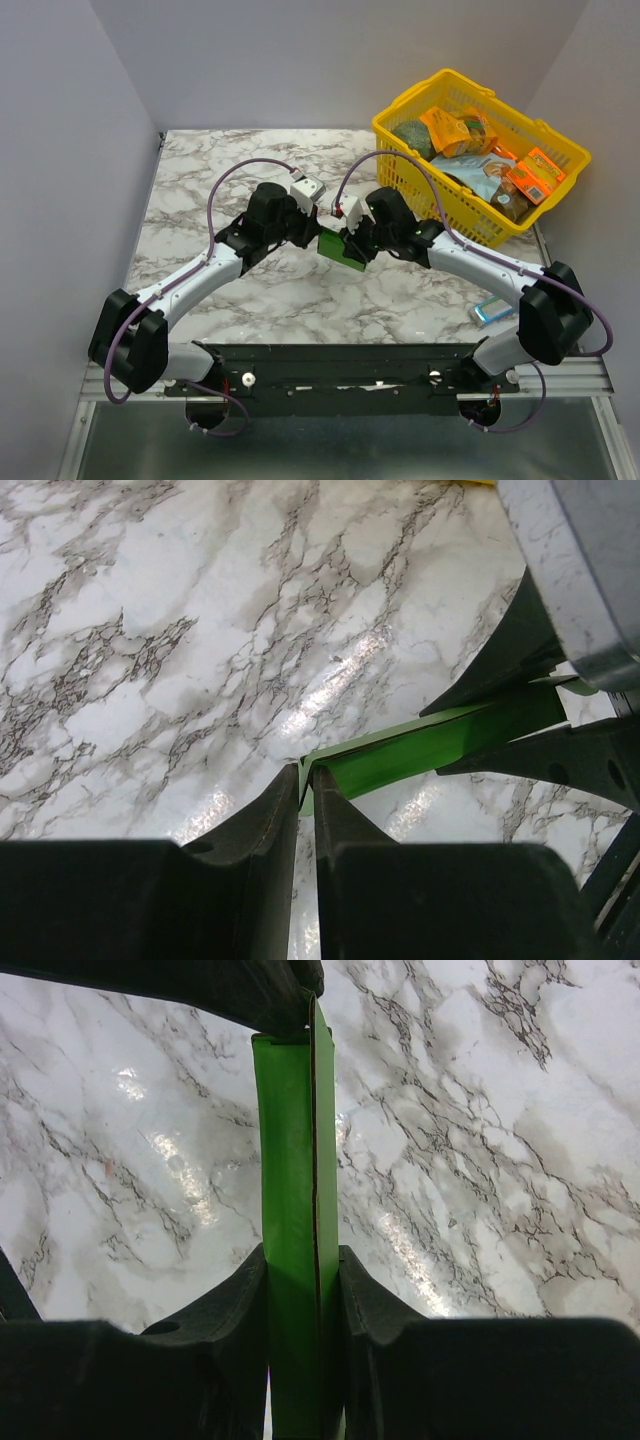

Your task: Fold the paper box

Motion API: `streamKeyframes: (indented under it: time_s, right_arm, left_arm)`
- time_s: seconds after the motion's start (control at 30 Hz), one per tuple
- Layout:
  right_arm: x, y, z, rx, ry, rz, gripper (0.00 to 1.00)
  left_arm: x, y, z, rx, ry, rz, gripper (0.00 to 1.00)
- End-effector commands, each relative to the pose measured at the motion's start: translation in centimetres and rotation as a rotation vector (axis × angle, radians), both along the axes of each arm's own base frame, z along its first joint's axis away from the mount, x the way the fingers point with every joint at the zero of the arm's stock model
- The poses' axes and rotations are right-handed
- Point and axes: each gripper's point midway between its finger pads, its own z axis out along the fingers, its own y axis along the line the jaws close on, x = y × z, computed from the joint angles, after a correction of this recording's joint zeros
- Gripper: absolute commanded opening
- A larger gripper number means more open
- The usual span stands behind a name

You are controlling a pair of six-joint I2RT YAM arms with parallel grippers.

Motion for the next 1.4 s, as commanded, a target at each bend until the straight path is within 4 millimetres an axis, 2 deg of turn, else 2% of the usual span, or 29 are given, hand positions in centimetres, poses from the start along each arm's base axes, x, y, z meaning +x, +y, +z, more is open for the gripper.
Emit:
streamKeyframes:
  time_s: [0.0, 0.1, 0.13, 0.27, 0.63, 1.07, 1.1, 1.17, 1.2, 1.23, 1.3, 1.37]
  right_arm:
    - [-0.5, 0.6, 0.2, 0.024, 0.0, 0.029, 0.2]
    - [-0.5, 0.6, 0.2, 0.026, 0.002, 0.029, 0.2]
    - [-0.5, 0.6, 0.2, 0.026, 0.002, 0.029, 0.21]
    - [-0.5, 0.5, 0.1, 0.022, 0.0, 0.027, 0.21]
    - [0.2, 0.0, -0.3, -0.007, -0.014, -0.01, 0.2]
    - [0.4, -0.1, -0.3, -0.014, -0.022, -0.023, 0.2]
    - [0.4, -0.1, -0.3, -0.012, -0.02, -0.022, 0.2]
    - [0.4, 0.0, -0.2, -0.009, -0.02, -0.02, 0.2]
    - [0.4, 0.0, -0.2, -0.008, -0.021, -0.015, 0.2]
    - [0.3, 0.1, -0.2, -0.005, -0.018, -0.013, 0.2]
    - [0.2, 0.2, -0.1, -0.003, -0.017, -0.007, 0.2]
    - [0.2, 0.2, -0.3, -0.005, -0.015, -0.004, 0.2]
  left_arm:
    - [0.5, -0.6, 1.1, -0.033, -0.022, -0.015, 0.2]
    - [0.5, -0.6, 1.2, -0.034, -0.025, -0.015, 0.19]
    - [0.5, -0.6, 1.2, -0.036, -0.026, -0.017, 0.13]
    - [0.3, -0.8, 1.1, -0.044, -0.013, -0.025, 0.0]
    - [-0.1, -1.0, 0.6, -0.129, 0.113, 0.066, 0.0]
    - [-0.3, -0.6, 0.5, -0.201, 0.151, 0.192, 0.0]
    - [-0.7, -0.5, -0.3, -0.2, 0.162, 0.2, 0.0]
    - [-0.7, -0.7, -0.5, -0.221, 0.14, 0.207, 0.0]
    - [-1.2, -0.5, -1.6, -0.214, 0.146, 0.213, 0.0]
    - [-0.9, -0.7, -1.2, -0.245, 0.117, 0.211, 0.0]
    - [-1.3, -0.3, -2.2, -0.253, 0.116, 0.226, 0.0]
    - [-1.4, -0.3, -2.1, -0.267, 0.096, 0.225, 0.0]
